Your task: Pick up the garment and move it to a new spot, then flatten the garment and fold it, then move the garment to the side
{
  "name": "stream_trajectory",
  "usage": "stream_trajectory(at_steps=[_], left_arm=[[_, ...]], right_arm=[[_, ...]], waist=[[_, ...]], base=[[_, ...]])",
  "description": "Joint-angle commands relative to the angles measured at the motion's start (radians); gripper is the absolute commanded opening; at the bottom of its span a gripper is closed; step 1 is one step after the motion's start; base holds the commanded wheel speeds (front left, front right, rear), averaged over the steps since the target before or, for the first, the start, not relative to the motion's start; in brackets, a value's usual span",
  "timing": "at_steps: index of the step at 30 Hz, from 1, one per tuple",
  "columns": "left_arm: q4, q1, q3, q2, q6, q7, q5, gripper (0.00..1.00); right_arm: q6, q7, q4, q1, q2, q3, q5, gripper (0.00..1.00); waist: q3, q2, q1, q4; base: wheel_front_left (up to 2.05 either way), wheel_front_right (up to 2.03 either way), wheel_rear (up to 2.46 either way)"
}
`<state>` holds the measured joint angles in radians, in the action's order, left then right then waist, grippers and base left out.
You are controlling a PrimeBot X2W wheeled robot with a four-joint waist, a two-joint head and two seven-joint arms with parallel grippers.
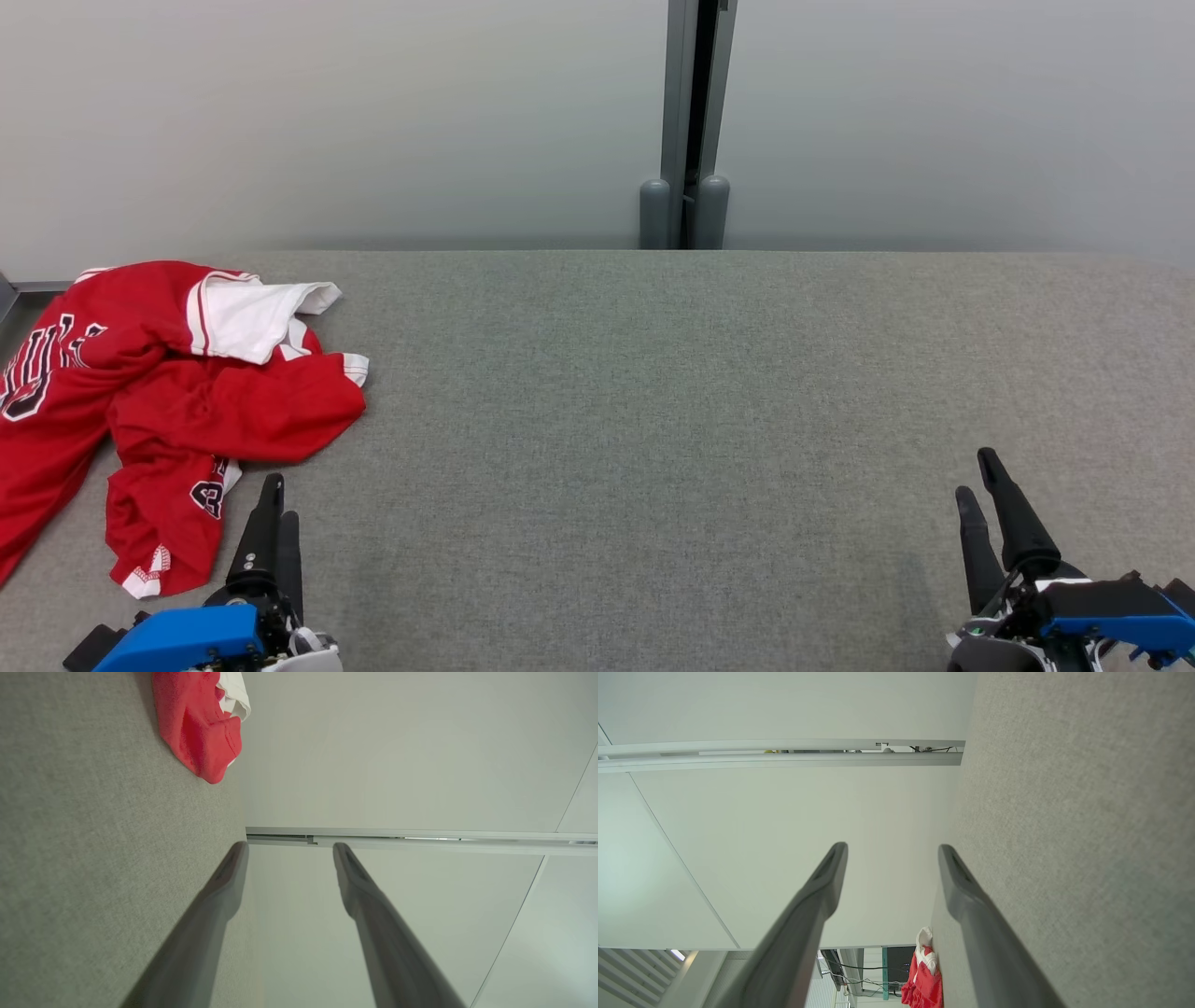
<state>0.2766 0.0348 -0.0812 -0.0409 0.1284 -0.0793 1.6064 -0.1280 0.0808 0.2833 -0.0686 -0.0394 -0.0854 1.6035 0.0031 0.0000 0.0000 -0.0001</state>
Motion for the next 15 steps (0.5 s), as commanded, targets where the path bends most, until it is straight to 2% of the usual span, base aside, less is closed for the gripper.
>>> stream_trajectory(at_steps=[1,6,15], left_arm=[[-0.026,0.007,0.008,-0.007,0.0,0.009,-0.011,1.0],[-0.044,-0.005,0.02,-0.007,0.0,0.033,-0.041,1.0],[-0.106,-0.01,0.032,-0.008,-0.029,0.073,-0.231,1.0]], right_arm=[[-0.001,-0.01,-0.022,0.0,-0.005,0.007,-0.01,1.0],[-0.001,-0.034,-0.03,0.009,-0.006,0.013,-0.064,1.0],[-0.002,-0.074,-0.071,0.021,-0.007,0.009,-0.211,1.0]], waist=[[0.0,0.0,0.0,0.0],[0.001,0.0,0.0,0.0],[0.003,0.0,0.0,0.001]], base=[[0.0,0.0,0.0],[0.0,0.0,0.0],[0.0,0.0,0.0]])
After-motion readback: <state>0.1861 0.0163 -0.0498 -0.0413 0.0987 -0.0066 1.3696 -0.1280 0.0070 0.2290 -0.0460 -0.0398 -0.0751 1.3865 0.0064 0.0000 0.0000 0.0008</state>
